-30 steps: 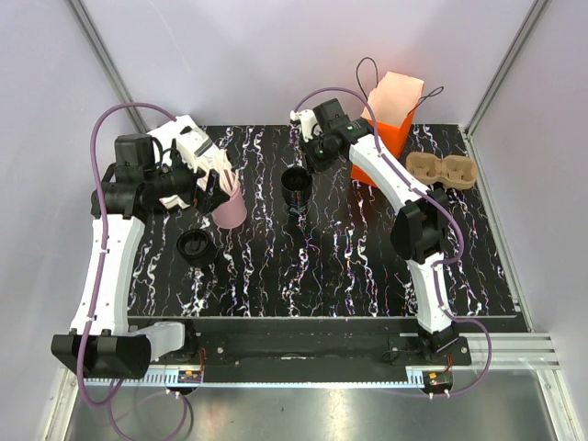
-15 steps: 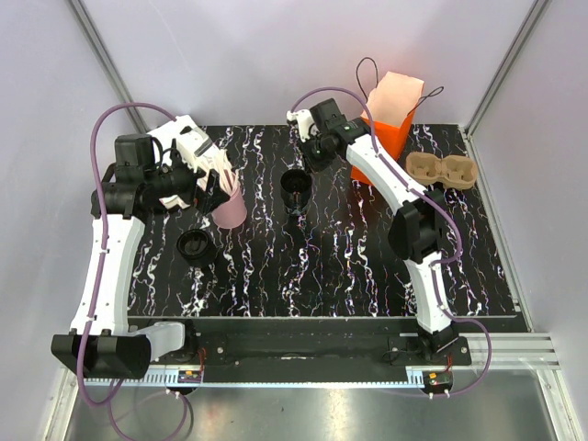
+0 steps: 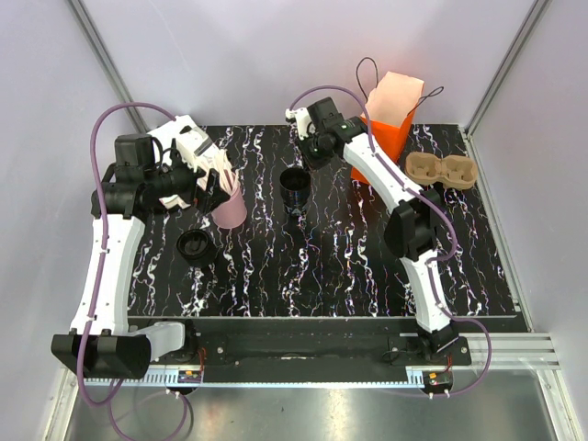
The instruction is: Pack the takeout coffee
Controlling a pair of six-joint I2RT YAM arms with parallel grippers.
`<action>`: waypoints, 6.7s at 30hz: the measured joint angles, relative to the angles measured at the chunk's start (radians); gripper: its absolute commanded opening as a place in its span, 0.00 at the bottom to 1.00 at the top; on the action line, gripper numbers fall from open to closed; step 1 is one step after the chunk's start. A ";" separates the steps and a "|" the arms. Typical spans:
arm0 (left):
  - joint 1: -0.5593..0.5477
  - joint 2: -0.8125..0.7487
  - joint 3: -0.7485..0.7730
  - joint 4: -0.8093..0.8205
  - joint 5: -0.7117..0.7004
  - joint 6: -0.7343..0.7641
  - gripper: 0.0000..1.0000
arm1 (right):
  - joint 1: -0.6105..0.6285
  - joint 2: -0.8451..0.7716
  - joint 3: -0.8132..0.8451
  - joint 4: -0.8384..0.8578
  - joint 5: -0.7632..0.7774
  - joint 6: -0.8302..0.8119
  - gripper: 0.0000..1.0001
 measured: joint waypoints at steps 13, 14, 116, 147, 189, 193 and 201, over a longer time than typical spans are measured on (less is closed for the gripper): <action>0.000 0.000 -0.005 0.015 -0.001 -0.012 0.99 | 0.017 0.048 0.079 -0.004 0.035 0.054 0.00; 0.000 0.000 -0.007 0.016 -0.001 -0.013 0.99 | 0.020 0.048 0.079 -0.004 0.035 0.055 0.00; 0.000 0.001 -0.016 0.023 -0.001 -0.028 0.99 | 0.119 -0.156 0.139 0.055 0.104 0.117 0.00; 0.000 0.001 -0.016 0.024 0.000 -0.029 0.99 | 0.073 -0.645 -0.649 0.241 0.007 0.096 0.00; 0.000 0.013 -0.016 0.026 0.008 -0.039 0.99 | -0.166 -0.622 -1.148 0.621 -0.537 0.236 0.00; 0.000 0.013 -0.016 0.026 0.008 -0.039 0.99 | -0.181 -0.600 -1.160 0.626 -0.539 0.251 0.00; 0.000 0.014 -0.016 0.027 0.008 -0.039 0.99 | -0.206 -0.586 -1.160 0.649 -0.557 0.277 0.00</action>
